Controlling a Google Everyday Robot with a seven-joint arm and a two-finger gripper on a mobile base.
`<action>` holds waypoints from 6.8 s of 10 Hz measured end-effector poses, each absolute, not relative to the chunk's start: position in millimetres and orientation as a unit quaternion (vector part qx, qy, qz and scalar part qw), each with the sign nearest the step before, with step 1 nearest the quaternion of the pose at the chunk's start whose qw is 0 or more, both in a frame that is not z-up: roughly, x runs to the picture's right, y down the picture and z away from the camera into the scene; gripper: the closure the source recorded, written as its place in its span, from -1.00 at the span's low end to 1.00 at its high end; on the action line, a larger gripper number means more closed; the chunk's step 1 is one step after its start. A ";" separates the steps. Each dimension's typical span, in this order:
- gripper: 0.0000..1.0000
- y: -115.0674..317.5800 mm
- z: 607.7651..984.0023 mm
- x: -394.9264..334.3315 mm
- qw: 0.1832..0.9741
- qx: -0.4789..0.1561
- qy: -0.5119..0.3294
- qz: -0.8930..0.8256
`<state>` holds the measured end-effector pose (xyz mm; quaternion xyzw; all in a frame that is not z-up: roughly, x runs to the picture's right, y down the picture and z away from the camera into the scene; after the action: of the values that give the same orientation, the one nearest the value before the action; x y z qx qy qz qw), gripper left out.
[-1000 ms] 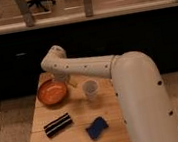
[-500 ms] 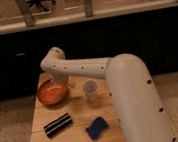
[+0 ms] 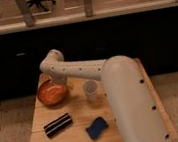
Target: Drag the ceramic bowl in a circle
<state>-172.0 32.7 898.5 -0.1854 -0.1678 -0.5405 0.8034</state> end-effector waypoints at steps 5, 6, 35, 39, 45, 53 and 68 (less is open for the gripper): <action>-0.33 36.2 906.3 -177.2 0.803 -0.189 -0.167 -0.539; -0.36 37.6 908.2 -176.3 0.802 -0.191 -0.170 -0.539; 0.78 35.1 913.1 -127.7 0.825 -0.200 -0.172 -0.499; 0.64 37.5 907.8 -122.6 0.829 -0.199 -0.167 -0.496; 0.09 37.3 903.9 -123.7 0.828 -0.194 -0.165 -0.500; -0.04 35.7 902.9 -125.7 0.826 -0.188 -0.164 -0.505; -0.60 32.2 924.3 -156.4 0.816 -0.185 -0.175 -0.519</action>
<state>-156.4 32.2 924.3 -0.1851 -0.1750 -0.5188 0.8161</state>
